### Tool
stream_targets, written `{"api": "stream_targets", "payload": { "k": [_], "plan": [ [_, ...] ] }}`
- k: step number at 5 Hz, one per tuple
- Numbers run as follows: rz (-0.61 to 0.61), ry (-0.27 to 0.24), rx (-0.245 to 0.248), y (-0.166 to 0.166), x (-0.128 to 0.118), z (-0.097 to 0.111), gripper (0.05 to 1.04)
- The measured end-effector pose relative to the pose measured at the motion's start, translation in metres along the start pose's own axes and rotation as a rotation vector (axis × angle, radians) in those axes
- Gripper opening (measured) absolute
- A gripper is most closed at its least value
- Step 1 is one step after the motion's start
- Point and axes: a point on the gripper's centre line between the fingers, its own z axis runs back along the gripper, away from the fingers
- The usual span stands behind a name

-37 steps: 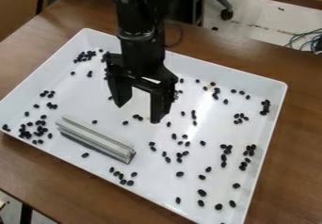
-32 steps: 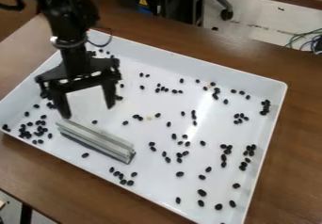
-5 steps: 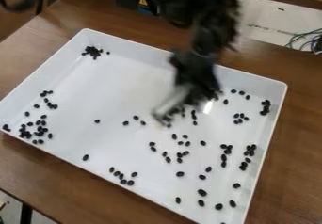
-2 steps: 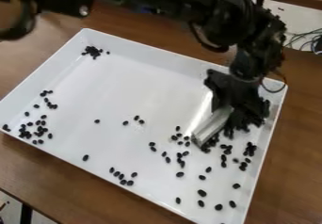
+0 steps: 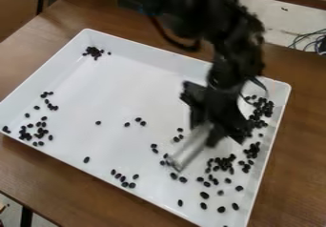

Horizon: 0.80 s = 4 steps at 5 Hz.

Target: Sweep into pile

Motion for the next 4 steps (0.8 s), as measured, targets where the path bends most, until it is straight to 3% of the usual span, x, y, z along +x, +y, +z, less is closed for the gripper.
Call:
{"api": "stream_targets", "payload": {
  "k": [1, 2, 3, 4],
  "plan": [
    [0.106, -0.013, 0.018, 0.052, -0.017, 0.007, 0.364],
    [0.111, -0.013, 0.071, 0.100, -0.022, 0.009, 0.364],
    [-0.059, 0.039, 0.127, 0.140, -0.037, 0.003, 0.364],
    [-0.274, 0.071, 0.064, 0.177, -0.046, -0.026, 0.364]
  ]
}}
